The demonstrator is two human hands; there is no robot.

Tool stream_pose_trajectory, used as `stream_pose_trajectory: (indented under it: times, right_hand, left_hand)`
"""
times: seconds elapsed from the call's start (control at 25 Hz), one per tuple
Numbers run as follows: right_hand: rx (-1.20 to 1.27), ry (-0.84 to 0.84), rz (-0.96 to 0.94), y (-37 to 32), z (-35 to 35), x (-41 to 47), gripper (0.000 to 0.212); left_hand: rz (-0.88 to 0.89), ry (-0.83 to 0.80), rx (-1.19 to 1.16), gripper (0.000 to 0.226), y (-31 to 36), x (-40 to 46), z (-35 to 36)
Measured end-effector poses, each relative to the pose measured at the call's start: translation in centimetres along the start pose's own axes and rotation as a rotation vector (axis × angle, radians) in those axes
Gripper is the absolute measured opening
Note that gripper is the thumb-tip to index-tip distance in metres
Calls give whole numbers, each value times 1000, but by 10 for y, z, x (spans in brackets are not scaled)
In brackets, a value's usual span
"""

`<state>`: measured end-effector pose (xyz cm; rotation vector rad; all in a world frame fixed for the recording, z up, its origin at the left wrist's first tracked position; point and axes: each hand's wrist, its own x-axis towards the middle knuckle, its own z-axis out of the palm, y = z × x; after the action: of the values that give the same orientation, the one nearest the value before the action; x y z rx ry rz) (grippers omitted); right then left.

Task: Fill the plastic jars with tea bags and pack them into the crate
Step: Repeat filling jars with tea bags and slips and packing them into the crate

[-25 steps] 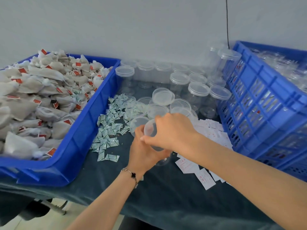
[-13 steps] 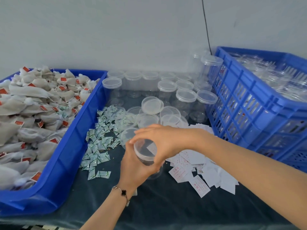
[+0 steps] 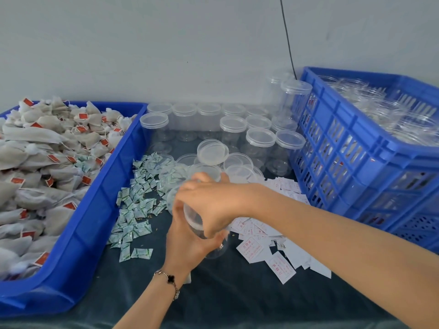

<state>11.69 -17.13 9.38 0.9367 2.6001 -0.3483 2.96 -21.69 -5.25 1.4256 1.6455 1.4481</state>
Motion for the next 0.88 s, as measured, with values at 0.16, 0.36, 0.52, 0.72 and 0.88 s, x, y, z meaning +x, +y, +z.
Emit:
stream_pose_trajectory:
  times: [0.16,0.36,0.52,0.72,0.88]
  right_hand:
    - [-145,249,119,-5,9,3,77]
    - [-82,249,222,-6,11,2,39]
    - [65,21,27,4,1,1,70]
    - [-159,359,281,-2,9,6,68]
    - [-71,155,203,-2,-3,4,45]
  left_hand:
    - [70,-3,40,70,4,0,1]
    - [9,19,-9,79,1,-2,0]
    - [3,5,0,87,1,-1,0]
    - [43,30,-9,71,6,-3,1]
    - [15,13,13,83,4,-3,0]
